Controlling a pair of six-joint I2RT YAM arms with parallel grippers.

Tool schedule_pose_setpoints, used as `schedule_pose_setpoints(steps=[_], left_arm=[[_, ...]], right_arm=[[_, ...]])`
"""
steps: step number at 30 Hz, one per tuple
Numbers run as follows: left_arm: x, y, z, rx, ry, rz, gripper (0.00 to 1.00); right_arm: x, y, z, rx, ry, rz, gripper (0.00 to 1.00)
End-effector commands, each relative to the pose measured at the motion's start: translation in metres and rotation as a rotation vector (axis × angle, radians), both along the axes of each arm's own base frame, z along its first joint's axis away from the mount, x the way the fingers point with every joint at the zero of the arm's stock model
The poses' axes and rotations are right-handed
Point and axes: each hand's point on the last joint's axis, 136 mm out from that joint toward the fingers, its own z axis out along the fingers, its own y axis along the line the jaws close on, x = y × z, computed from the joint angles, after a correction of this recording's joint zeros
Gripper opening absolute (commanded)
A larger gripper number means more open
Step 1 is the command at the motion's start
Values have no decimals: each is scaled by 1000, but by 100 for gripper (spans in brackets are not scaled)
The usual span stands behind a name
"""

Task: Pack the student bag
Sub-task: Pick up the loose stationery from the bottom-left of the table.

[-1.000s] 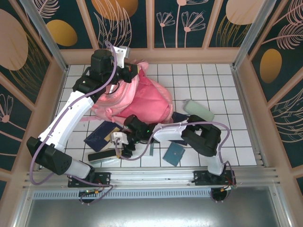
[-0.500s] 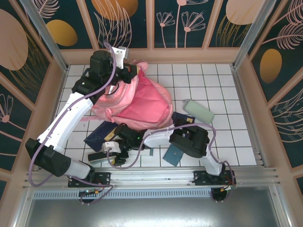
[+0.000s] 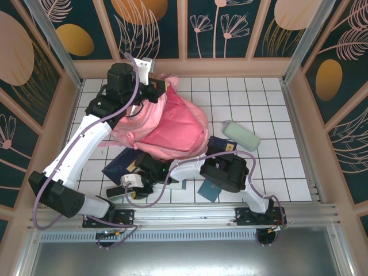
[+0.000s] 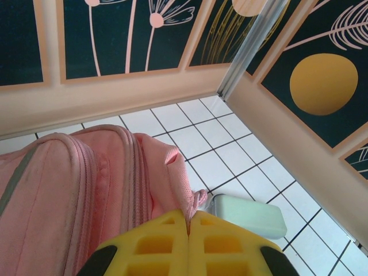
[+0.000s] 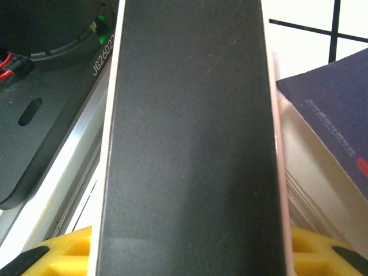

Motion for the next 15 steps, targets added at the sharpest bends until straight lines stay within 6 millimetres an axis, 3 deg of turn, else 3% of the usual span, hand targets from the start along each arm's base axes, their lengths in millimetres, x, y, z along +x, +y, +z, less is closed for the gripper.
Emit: schedule_pose_setpoints(steps=[1,7,15], left_arm=[[-5,7,47,-68,-141,14,0],[-5,9,49,-66,-150,22,0],[-10,18,58,-53,-188,52,0]], right_arm=[[13,-5,26,28,-46,-62,9],[25,-35,91,135,-66,-190,3],[31,-113,178,290,-69,-384,0]])
